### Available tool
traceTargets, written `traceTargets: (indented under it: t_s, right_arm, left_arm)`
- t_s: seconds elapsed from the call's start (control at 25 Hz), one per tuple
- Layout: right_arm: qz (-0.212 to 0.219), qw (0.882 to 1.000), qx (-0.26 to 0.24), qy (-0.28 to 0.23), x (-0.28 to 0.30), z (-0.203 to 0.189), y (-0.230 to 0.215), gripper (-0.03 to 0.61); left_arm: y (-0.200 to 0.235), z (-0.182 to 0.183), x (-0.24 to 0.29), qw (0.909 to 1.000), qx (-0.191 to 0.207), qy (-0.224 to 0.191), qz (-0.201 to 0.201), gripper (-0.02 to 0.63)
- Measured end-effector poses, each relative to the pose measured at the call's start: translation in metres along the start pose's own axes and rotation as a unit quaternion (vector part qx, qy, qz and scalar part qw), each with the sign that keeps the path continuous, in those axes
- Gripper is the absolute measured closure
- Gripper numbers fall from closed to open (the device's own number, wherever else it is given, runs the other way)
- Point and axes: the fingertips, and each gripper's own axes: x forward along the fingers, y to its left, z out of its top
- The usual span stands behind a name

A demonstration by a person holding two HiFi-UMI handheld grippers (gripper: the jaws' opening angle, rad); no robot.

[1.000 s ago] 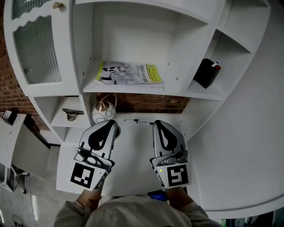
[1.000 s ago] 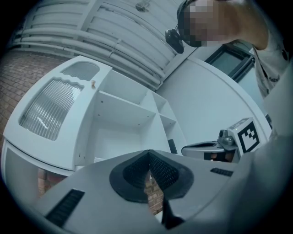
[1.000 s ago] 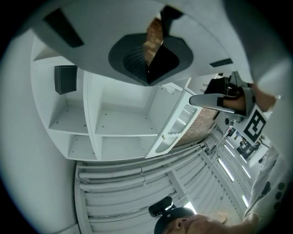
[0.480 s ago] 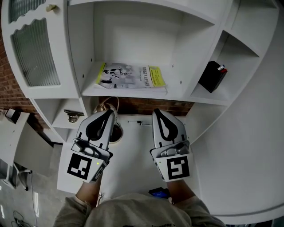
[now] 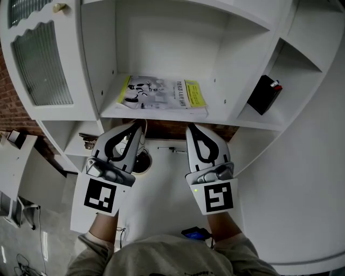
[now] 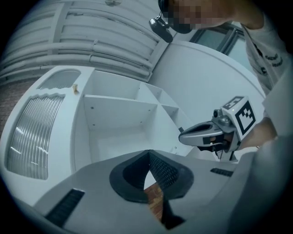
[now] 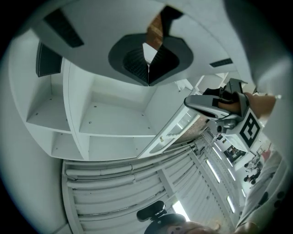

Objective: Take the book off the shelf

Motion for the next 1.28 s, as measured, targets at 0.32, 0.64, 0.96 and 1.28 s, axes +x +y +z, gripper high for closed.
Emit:
traceTargets:
  t_s: [0.32,0.64,0.96,1.28]
  right_arm:
    - [0.037,0.994,-0.091,0.036,0.011,-0.009,-0.002,0.56]
    - [0.063,0.989,-0.118,0.06,0.021,-0.019,0.004,0.56]
    - [0.11,0.98,-0.146,0.083,0.036,-0.026,0.012,0.493]
    - [0.19,0.933,-0.268,0.146,0.059,-0.042,0.022,0.32]
  left_arm:
    - [-0.003,-0.003,0.021,0.9933,0.105,0.031,-0.036,0.603]
    - [-0.004,-0.013,0.033,0.9854,0.147,0.064,-0.056,0.603]
    - [0.002,-0.038,0.04,0.9737,0.177,0.122,-0.074,0.513]
    - [0.001,-0.045,0.047,0.9648,0.197,0.145,-0.097,0.468]
